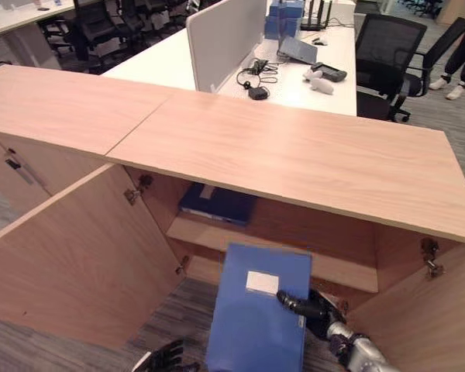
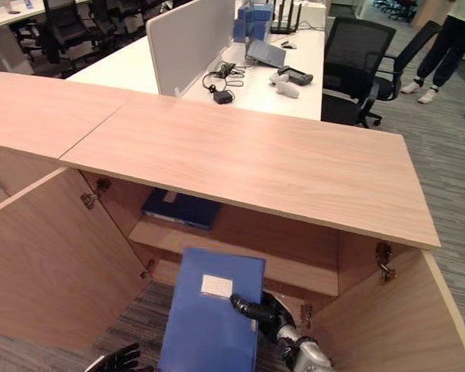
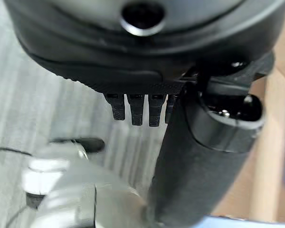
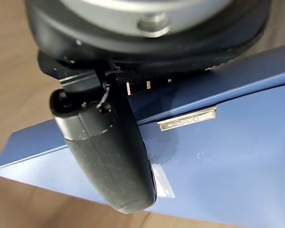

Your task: Put the empty folder in the office cabinet

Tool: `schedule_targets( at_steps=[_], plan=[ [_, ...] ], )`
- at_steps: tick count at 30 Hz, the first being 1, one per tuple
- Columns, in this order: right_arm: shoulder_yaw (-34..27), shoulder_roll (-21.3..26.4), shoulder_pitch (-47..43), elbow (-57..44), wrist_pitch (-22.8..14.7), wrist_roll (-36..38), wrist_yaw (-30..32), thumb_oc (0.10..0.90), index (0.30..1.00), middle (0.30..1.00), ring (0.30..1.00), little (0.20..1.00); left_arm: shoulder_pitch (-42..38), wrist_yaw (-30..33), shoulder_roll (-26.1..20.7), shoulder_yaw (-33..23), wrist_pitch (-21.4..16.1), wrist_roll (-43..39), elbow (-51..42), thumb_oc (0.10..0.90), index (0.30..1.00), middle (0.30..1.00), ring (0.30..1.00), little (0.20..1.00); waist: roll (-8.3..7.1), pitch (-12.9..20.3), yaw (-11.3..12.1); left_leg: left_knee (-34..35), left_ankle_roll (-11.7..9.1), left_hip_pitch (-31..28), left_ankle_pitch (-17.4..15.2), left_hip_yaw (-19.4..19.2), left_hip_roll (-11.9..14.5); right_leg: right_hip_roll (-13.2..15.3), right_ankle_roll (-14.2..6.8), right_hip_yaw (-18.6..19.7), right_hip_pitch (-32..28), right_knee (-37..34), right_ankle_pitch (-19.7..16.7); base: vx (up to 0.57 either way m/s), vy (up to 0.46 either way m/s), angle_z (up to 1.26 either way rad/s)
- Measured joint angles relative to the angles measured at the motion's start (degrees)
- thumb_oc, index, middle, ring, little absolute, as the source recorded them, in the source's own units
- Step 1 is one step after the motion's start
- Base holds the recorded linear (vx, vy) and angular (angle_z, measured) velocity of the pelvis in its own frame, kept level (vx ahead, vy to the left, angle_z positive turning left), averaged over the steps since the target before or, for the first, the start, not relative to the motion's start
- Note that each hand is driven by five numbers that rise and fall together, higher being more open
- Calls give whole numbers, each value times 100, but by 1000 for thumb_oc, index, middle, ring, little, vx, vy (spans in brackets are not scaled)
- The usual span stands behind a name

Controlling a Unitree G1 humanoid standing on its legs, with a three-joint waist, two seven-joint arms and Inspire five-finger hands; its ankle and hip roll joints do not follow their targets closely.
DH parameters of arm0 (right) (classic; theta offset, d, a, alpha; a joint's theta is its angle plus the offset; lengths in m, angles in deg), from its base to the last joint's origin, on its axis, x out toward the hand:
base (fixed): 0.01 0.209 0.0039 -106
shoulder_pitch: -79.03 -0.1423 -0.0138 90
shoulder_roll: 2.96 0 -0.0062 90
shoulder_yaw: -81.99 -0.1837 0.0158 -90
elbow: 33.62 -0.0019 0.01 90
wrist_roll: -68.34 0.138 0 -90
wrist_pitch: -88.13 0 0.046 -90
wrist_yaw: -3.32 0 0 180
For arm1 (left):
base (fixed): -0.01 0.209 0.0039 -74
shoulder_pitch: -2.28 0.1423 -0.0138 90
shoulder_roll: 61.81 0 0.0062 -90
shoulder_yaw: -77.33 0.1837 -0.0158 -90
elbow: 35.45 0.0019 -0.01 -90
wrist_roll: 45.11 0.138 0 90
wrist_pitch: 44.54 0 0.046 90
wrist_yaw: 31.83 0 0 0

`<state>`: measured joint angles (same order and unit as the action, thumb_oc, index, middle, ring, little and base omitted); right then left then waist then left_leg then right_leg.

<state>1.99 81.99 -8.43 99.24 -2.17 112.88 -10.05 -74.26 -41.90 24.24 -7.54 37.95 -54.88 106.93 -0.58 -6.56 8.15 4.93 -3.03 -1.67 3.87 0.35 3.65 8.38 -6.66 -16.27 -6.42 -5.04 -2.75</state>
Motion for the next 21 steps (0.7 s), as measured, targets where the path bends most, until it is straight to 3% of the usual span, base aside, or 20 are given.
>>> schedule_targets(
  at_steps=[6,8,10,14,21],
  plan=[
    [-502,-288,-316,529,-331,980,660,400,300,300,300,300,-206,465,64,437,-54,212,111,800,900,900,900,900,214,-73,19,-2,-19,380,156,57,13,-28,-4,-28,368,-1,-57,-76,-2,5],
    [-925,-308,-744,535,-753,1589,997,400,300,300,300,300,-411,587,81,688,-59,385,99,800,900,900,900,900,419,-198,1,-2,-15,584,245,92,7,-27,37,-71,545,0,-154,-115,16,7],
    [-1157,-310,-1255,730,-1026,1921,1186,400,300,300,300,300,-529,695,44,953,-130,398,50,800,900,900,900,900,497,-301,1,-1,-27,706,298,107,22,-46,12,-55,705,2,-165,-99,22,1],
    [-1781,20,-2677,1176,-1546,2481,1673,400,300,300,300,300,-823,734,51,1167,-168,443,-125,800,900,900,900,900,768,-671,77,-2,-28,1071,452,151,27,-57,18,-78,1028,6,-296,-74,17,5],
    [-2861,789,-4591,1668,-2186,3510,2158,400,300,300,300,300,-1074,730,30,1611,-172,367,-303,800,900,900,900,900,1024,-1049,414,-28,-2,1412,538,277,-52,12,42,-176,1315,6,-349,-8,0,9]
  ],
)
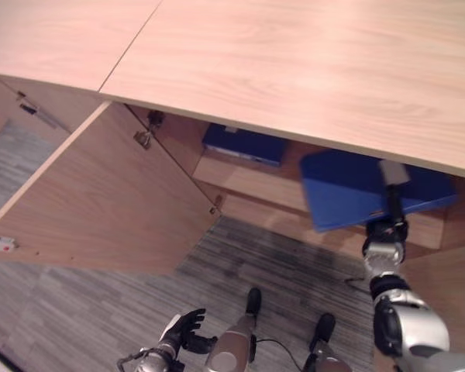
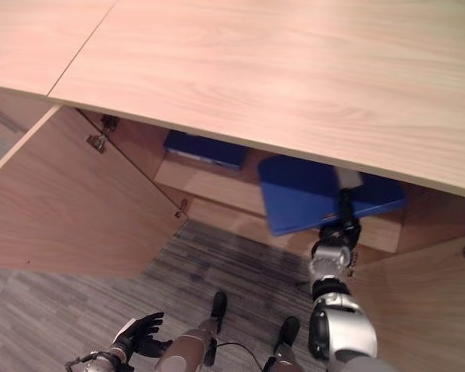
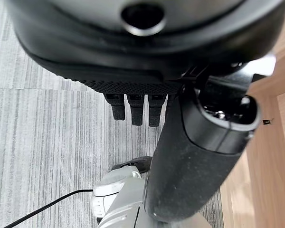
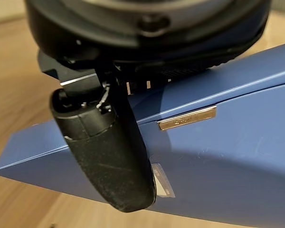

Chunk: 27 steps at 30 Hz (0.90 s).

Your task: Put the empty folder in the office cabinet

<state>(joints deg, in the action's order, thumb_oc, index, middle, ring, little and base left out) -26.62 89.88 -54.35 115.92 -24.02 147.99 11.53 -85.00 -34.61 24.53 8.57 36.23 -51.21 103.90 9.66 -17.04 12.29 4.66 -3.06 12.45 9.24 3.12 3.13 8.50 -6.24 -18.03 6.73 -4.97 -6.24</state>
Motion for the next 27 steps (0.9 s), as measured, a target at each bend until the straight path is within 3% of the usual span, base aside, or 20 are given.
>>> schedule_targets(
  at_steps=[3,10,14,18,20,27],
  plan=[
    [-28,405,-568,187,-198,261,112,400,300,300,300,300,-14,-9,-30,214,-72,11,-188,800,900,900,900,900,122,-52,70,-2,6,63,4,20,-67,51,-13,-54,32,2,5,14,2,11],
    [32,1021,-1483,1090,-256,392,306,400,300,300,300,300,-182,-228,-424,514,-123,29,-514,800,900,900,900,900,132,-57,222,-6,5,248,5,36,-116,101,-78,-51,200,23,72,-13,-31,4],
    [277,1411,-2163,1321,-251,439,417,400,300,300,300,300,-503,-291,-516,742,-143,22,-625,800,900,900,900,900,361,-320,311,-478,9,870,-38,72,-167,267,-96,-21,990,1012,476,-3,-63,7],
    [264,1605,-2515,1327,-314,611,475,400,300,300,300,300,-576,-386,-731,829,-210,-2,-788,800,900,900,900,900,365,-447,406,-758,9,1310,-83,219,-239,490,-26,-37,1693,2040,924,57,-52,24],
    [474,1834,-2929,1657,-432,646,630,400,300,300,300,300,-578,-392,-900,772,-198,-87,-836,800,900,900,900,900,302,-502,408,-1644,58,2082,-409,330,-466,834,10,69,2493,3212,1446,77,-36,46],
    [1110,1998,-3571,1694,-310,631,688,400,300,300,300,300,-639,-381,-1103,769,-201,-709,-1074,800,900,900,900,900,289,-518,403,-3297,18,3628,-964,350,-513,950,149,405,3924,4639,1929,10,-38,3]
  ],
)
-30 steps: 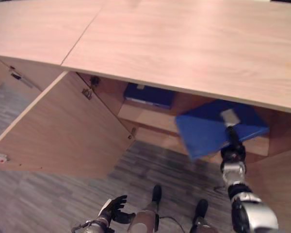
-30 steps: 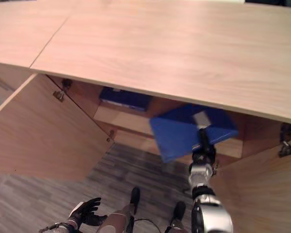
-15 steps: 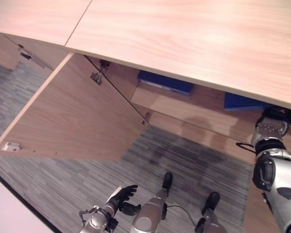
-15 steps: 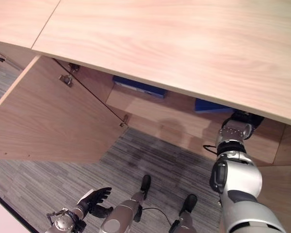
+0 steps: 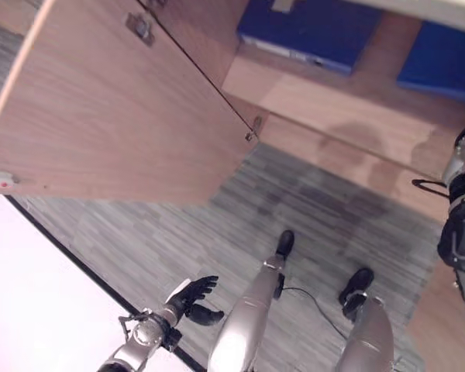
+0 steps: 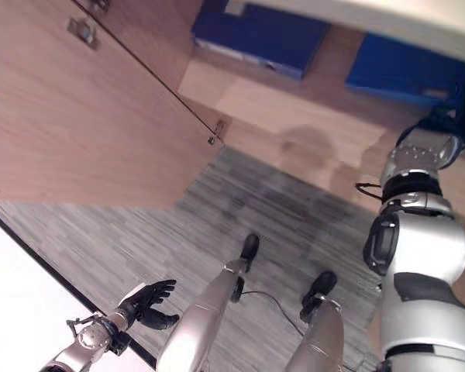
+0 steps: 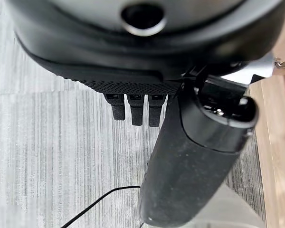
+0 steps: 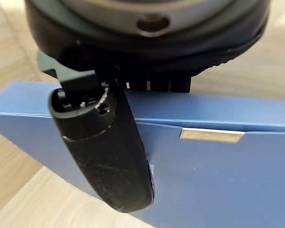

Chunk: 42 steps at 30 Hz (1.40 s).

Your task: Put the empty folder in the office cabinet

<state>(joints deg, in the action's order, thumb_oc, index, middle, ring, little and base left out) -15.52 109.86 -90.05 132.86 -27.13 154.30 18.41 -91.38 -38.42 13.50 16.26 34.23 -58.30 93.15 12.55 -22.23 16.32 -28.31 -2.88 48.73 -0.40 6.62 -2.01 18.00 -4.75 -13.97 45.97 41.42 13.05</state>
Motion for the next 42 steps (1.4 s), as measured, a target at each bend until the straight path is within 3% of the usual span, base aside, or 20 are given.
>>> schedule_targets(
  at_steps=[6,10,11,16,21,25,31,36,42],
  plan=[
    [289,70,-445,-157,22,-39,-8,400,300,300,300,300,22,-3,-36,46,-1,-11,-300,800,900,900,900,900,-60,-28,-59,-911,-92,881,-261,52,23,-35,141,278,926,946,371,11,-29,0],
    [289,73,-556,-152,-21,-30,2,400,300,300,300,300,36,-6,-44,76,7,-10,-443,800,900,900,900,900,-64,-26,-52,-1040,-137,1036,-291,53,87,-47,190,271,1086,1119,427,3,-8,0],
    [287,67,-556,-152,-21,-30,17,800,900,900,900,900,50,-5,-55,78,1,-9,-504,800,900,900,900,900,-64,-22,-52,-1039,-127,1024,-284,42,94,-53,204,270,1087,1142,434,0,-32,1],
    [230,11,-562,-140,-105,-22,164,800,900,900,900,900,51,25,-254,-4,-12,-233,-725,800,900,900,900,900,-89,-7,-90,-1046,-81,999,-252,27,90,-32,249,265,1058,1168,406,-4,-8,1],
    [261,56,-749,102,46,-52,425,800,900,900,900,900,45,175,-327,-46,1,-225,-726,800,900,900,900,900,-91,-6,-159,-1032,-76,951,-248,26,91,-61,248,251,1002,1141,386,0,0,0],
    [425,45,-804,460,365,-282,736,800,900,900,900,900,43,246,-400,118,13,-212,-652,800,900,900,900,900,-120,15,-210,-874,-71,676,-229,43,97,-75,238,222,710,978,350,-7,-8,0],
    [507,-30,-810,1145,997,-660,1267,800,900,900,900,900,22,487,-421,188,110,-77,-303,800,900,900,900,900,-400,232,-260,-647,-156,424,-148,46,183,-171,247,159,450,718,301,-10,-22,-3],
    [556,-32,-802,1219,1350,-866,1507,800,900,900,900,900,28,634,-412,176,206,61,-33,800,900,900,900,900,-417,240,-294,-485,-168,202,-133,80,198,-201,250,92,221,580,291,-7,-22,2],
    [561,-26,-741,1478,1585,-1055,1664,800,900,900,900,900,43,633,-317,183,248,61,80,800,900,900,900,900,-415,241,-280,259,-214,-301,210,155,214,-222,267,-61,-189,92,125,-5,-13,6]
  ],
)
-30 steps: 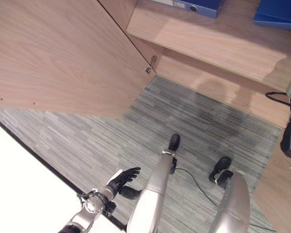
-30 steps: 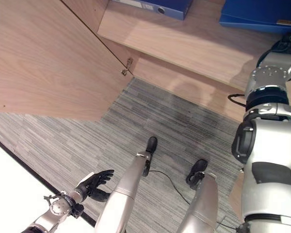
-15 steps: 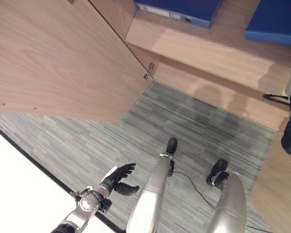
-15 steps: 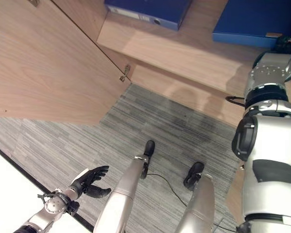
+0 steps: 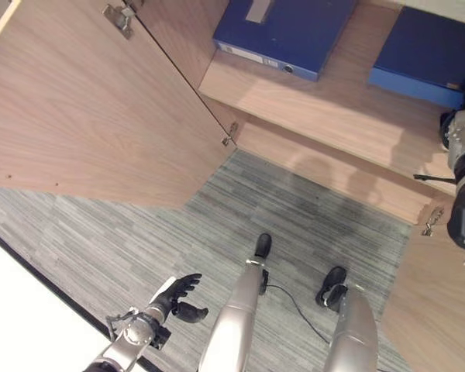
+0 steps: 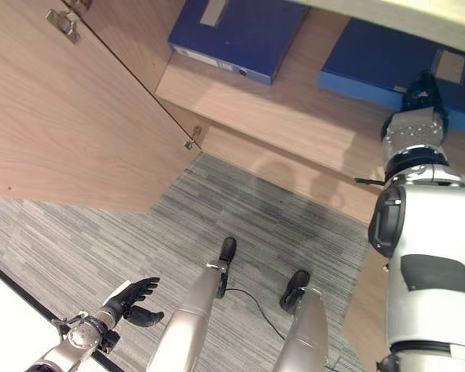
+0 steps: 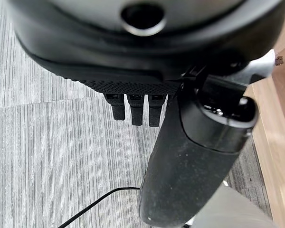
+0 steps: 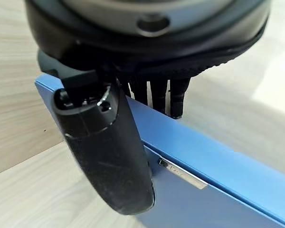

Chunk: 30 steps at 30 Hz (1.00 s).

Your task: Put the empty folder in the office cabinet

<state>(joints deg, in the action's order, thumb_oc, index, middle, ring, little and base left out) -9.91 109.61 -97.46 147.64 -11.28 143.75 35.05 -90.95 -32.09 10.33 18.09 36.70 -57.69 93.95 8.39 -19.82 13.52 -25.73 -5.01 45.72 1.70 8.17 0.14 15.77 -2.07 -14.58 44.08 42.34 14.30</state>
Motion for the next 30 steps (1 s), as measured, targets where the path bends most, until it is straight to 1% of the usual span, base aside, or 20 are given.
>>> schedule_targets(
  at_steps=[7,11,14,17,20,23,24,25,26,28,30],
  plan=[
    [8,-42,93,0,79,-115,210,800,900,900,900,900,15,106,414,54,2,-4,206,800,900,900,900,900,24,16,97,628,-14,-494,259,-2,3,-22,-11,-34,-341,-331,-96,-7,2,1],
    [19,-90,117,11,106,-125,291,800,900,900,900,900,18,109,605,67,3,-2,398,800,900,900,900,900,100,66,101,832,-15,-667,340,-1,-8,-21,-19,-56,-465,-408,-104,-9,3,1],
    [64,-159,117,50,105,-323,331,800,900,900,900,900,15,136,627,139,7,3,513,800,900,900,900,900,200,133,101,867,-20,-695,356,6,-5,-18,-21,-60,-484,-410,-102,0,0,0],
    [117,-193,161,80,97,-355,350,800,900,900,900,900,17,208,628,175,8,0,506,800,900,900,900,900,271,182,102,953,-33,-755,401,7,-4,-19,-20,-61,-501,-410,-102,0,0,0],
    [120,-243,283,82,115,-375,362,800,900,900,900,900,8,217,671,170,-16,3,604,800,900,900,900,900,295,199,93,1083,-43,-885,432,10,5,-28,-17,-58,-576,-432,-101,0,0,0],
    [178,-359,382,76,90,-524,370,800,900,900,900,900,-40,250,951,161,-5,68,964,800,900,900,900,900,365,247,82,1134,-46,-918,450,23,22,-16,-10,-64,-607,-475,-109,-3,-4,-1],
    [157,-399,523,69,101,-561,360,800,900,900,900,900,-29,248,1085,200,14,207,1124,800,900,900,900,900,367,249,83,1230,-50,-1027,483,14,50,-73,-10,-75,-700,-538,-125,-98,17,-2],
    [156,-436,623,68,81,-560,346,800,900,900,900,900,-31,241,1130,256,-1,225,1210,800,900,900,900,900,367,249,86,1285,-60,-1096,496,24,67,-72,-4,-102,-771,-588,-128,-87,33,0],
    [148,-487,686,68,38,-555,353,800,900,900,900,900,-55,258,1216,255,-2,225,1362,800,900,900,900,900,369,250,81,1340,-76,-1152,560,41,81,-86,26,-146,-835,-642,-171,-77,38,0],
    [134,-685,757,50,-126,-542,351,800,900,900,900,900,-108,330,1417,252,6,225,1678,800,900,900,900,900,369,250,61,1398,-78,-1224,557,38,145,-149,37,-174,-928,-744,-191,8,9,-5],
    [103,-751,803,8,-162,-517,352,800,900,900,900,900,-106,353,1480,253,0,225,1713,800,900,900,900,900,369,250,80,1465,-88,-1287,568,38,176,-186,41,-177,-982,-805,-215,3,2,-2]
  ],
)
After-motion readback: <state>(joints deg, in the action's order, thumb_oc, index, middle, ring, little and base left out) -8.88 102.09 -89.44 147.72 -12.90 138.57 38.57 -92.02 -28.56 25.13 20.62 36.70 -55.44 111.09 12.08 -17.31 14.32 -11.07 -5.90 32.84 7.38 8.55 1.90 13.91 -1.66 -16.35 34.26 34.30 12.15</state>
